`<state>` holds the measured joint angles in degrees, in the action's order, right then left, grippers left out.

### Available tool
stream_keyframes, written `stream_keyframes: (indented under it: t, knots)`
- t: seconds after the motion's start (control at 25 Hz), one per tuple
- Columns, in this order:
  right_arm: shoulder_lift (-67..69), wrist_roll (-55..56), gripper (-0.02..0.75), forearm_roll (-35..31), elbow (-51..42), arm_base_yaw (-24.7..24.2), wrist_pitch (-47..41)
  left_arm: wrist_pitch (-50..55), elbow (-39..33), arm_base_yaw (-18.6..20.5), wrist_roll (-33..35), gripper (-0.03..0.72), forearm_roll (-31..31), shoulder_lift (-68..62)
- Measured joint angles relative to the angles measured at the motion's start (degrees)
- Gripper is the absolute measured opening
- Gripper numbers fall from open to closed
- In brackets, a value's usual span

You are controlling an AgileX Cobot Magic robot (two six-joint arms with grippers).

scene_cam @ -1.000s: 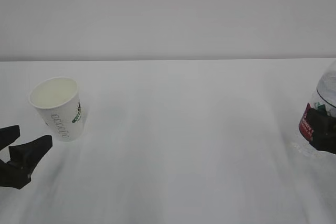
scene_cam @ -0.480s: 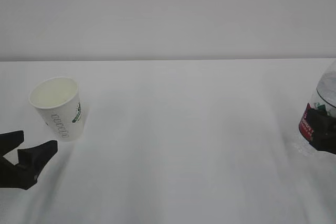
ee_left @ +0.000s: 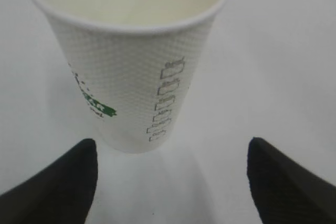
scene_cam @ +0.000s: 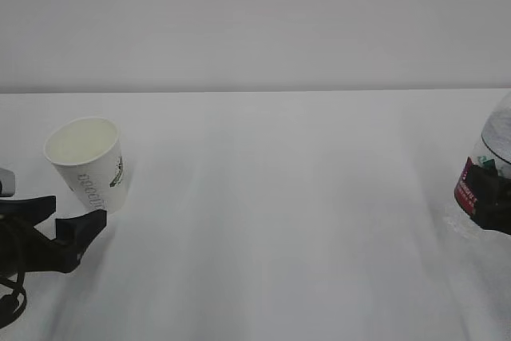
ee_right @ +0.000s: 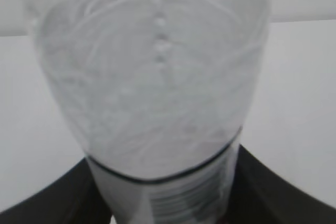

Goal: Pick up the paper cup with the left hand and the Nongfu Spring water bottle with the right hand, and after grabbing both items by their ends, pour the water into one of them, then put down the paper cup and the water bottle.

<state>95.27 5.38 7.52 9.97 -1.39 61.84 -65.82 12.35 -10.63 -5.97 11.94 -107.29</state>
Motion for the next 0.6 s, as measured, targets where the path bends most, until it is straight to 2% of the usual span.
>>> stream_keyframes:
  t: [0.6]
  knots:
    - [0.00,-0.30,0.419,1.25,0.00,0.00,0.00,-0.16,4.69,0.00,0.00,0.686,-0.51,-4.52]
